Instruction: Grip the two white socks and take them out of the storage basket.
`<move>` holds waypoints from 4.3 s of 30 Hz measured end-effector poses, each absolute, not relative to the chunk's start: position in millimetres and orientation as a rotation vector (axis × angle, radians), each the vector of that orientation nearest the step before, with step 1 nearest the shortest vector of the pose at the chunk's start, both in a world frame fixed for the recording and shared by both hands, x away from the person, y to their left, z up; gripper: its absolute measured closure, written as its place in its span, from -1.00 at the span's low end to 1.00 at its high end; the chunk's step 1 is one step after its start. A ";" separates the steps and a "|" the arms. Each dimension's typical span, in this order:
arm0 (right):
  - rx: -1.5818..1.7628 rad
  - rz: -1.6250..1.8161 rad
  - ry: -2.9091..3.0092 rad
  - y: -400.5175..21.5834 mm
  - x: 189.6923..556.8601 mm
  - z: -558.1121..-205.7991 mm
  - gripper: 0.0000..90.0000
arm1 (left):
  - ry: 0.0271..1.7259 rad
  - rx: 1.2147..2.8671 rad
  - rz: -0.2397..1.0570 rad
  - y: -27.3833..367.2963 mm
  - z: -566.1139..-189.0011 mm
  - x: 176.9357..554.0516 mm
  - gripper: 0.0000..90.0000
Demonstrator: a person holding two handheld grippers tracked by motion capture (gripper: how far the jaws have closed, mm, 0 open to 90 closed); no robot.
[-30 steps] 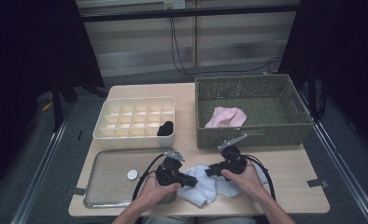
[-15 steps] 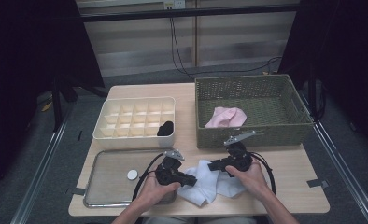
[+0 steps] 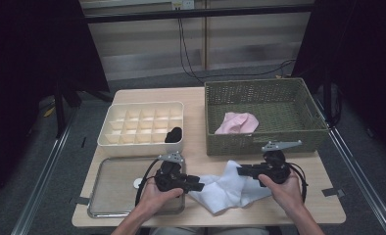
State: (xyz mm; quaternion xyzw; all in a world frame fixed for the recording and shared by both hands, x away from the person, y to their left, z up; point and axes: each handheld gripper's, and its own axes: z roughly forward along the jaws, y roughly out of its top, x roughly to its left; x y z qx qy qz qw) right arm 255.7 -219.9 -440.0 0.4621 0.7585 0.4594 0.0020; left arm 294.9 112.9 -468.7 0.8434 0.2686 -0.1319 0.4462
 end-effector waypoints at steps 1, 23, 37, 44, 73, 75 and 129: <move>1.464 1.447 2.356 -224.6 254.0 -438.9 0.78 | 0.665 2.081 -0.327 112.9 -469.1 295.9 0.31; 1.764 1.296 2.067 -295.8 244.1 -458.9 0.75 | 0.740 2.050 -0.333 102.0 -474.6 312.0 0.41; 1.788 1.266 2.088 -305.4 245.9 -469.2 0.71 | 0.781 2.121 -0.317 63.3 -490.7 316.7 0.49; 1.784 1.274 2.094 -304.5 248.3 -469.8 0.71 | 0.746 2.173 -0.315 53.3 -497.6 315.9 0.72; 1.734 1.328 2.134 -274.6 224.3 -451.9 0.76 | 0.814 2.026 -0.372 130.3 -468.9 309.8 0.96; 1.742 1.317 2.140 -273.8 224.5 -454.3 0.75 | 0.806 2.057 -0.348 128.0 -471.1 310.8 0.96; 1.782 1.316 2.185 -299.3 233.9 -478.6 0.98 | 0.844 2.091 -0.367 123.5 -487.8 318.0 0.93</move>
